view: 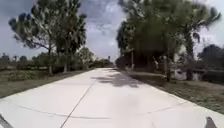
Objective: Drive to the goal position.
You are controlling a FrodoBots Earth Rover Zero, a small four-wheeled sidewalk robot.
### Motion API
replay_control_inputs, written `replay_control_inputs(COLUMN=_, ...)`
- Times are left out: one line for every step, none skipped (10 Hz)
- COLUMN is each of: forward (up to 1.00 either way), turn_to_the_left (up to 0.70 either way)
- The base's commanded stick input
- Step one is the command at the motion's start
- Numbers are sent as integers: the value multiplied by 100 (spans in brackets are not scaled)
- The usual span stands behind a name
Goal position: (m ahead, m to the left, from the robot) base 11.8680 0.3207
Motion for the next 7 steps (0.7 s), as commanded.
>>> replay_control_inputs(forward=70, turn_to_the_left=0)
replay_control_inputs(forward=70, turn_to_the_left=0)
replay_control_inputs(forward=70, turn_to_the_left=0)
replay_control_inputs(forward=70, turn_to_the_left=0)
replay_control_inputs(forward=70, turn_to_the_left=0)
replay_control_inputs(forward=70, turn_to_the_left=0)
replay_control_inputs(forward=70, turn_to_the_left=0)
